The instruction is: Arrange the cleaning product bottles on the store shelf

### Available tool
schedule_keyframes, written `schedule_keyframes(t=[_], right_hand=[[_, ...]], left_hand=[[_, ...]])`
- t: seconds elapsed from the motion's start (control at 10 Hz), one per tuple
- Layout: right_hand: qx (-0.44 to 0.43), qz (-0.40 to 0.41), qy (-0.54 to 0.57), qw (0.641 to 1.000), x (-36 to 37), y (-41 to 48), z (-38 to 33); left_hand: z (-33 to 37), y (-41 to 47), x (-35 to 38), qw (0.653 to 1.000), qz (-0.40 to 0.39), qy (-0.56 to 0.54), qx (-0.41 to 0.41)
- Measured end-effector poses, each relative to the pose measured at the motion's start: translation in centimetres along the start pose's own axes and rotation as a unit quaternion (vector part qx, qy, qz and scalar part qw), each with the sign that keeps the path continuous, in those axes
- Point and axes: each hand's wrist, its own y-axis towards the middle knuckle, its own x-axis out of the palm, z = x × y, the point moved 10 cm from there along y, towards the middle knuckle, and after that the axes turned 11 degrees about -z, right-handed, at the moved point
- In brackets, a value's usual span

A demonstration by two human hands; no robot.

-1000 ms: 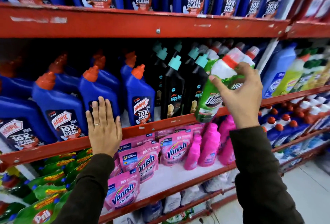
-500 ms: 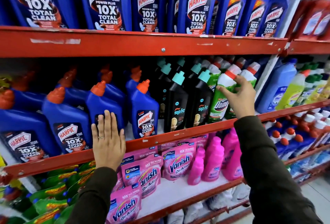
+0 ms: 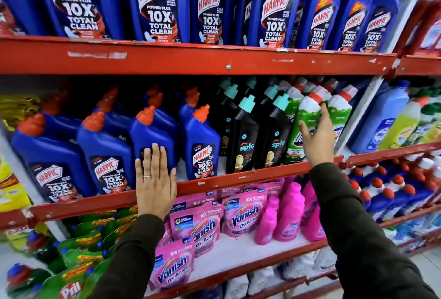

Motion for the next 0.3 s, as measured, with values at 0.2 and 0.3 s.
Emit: schedule_keyframes(t=[0.2, 0.3], right_hand=[[-0.004, -0.036, -0.024, 0.999, 3.1, -5.6, 2.5], [-0.052, -0.075, -0.033, 0.995, 5.3, -9.2, 2.3]], left_hand=[[0.6, -1.6, -0.4, 0.997, -0.052, 0.008, -0.051], [2.9, -3.8, -1.0, 0.994, -0.082, -0.03, -0.069]])
